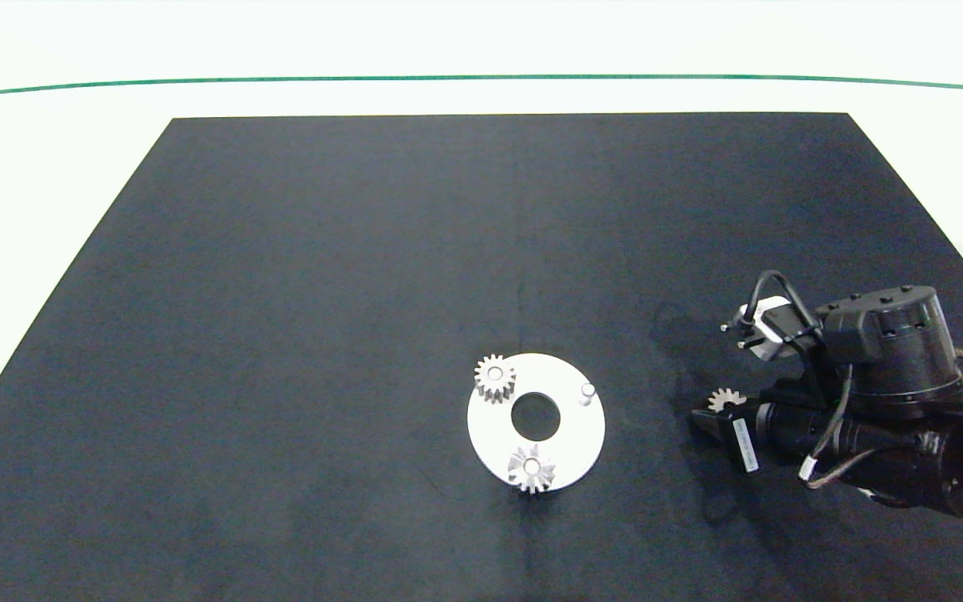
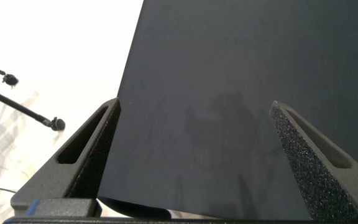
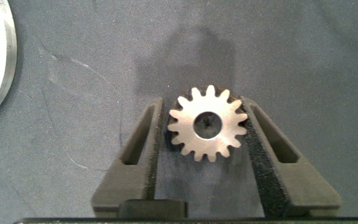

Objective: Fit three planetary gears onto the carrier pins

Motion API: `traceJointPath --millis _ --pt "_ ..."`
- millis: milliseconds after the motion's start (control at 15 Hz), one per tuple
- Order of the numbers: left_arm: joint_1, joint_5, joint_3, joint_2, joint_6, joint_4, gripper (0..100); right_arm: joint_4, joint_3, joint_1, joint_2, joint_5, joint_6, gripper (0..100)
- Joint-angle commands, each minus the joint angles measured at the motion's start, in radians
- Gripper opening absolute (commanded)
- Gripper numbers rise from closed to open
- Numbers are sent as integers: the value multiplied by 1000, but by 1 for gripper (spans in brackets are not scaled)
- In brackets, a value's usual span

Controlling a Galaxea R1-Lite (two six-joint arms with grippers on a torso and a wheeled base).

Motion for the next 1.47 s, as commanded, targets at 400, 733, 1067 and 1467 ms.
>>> traceJointPath --millis 400,733,1067,1467 --pt "1 2 0 -3 0 10 100 -2 10 0 -5 -2 0 31" --pt "1 2 0 -1 0 10 100 0 10 0 -2 -2 0 20" --pt "1 2 3 -1 0 12 100 41 -8 7 -39 -3 -6 16" --pt "1 2 9 3 0 12 100 251 -137 149 -163 -20 -6 16"
